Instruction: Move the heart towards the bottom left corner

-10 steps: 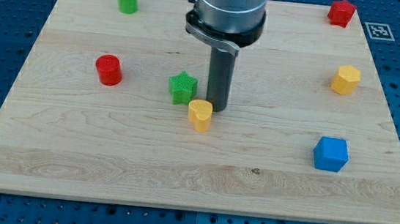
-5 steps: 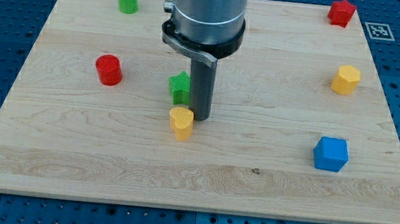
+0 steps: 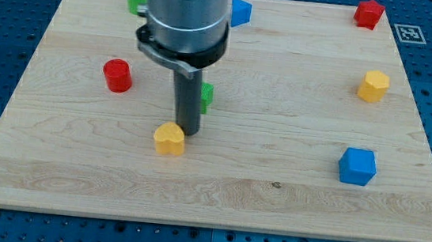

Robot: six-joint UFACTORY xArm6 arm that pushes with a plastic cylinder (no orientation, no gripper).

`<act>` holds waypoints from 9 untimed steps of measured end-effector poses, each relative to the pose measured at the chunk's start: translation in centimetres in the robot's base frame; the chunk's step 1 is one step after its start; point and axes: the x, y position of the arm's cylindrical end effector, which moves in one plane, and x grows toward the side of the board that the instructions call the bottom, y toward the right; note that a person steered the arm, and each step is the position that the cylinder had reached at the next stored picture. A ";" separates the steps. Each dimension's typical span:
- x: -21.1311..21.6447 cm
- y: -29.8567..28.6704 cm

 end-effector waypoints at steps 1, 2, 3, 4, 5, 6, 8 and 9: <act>1.2 1.4; 2.2 2.1; 2.2 -1.5; 2.2 -3.4; 2.6 -5.6; 3.1 -7.8; 4.1 -4.0; 4.7 -9.2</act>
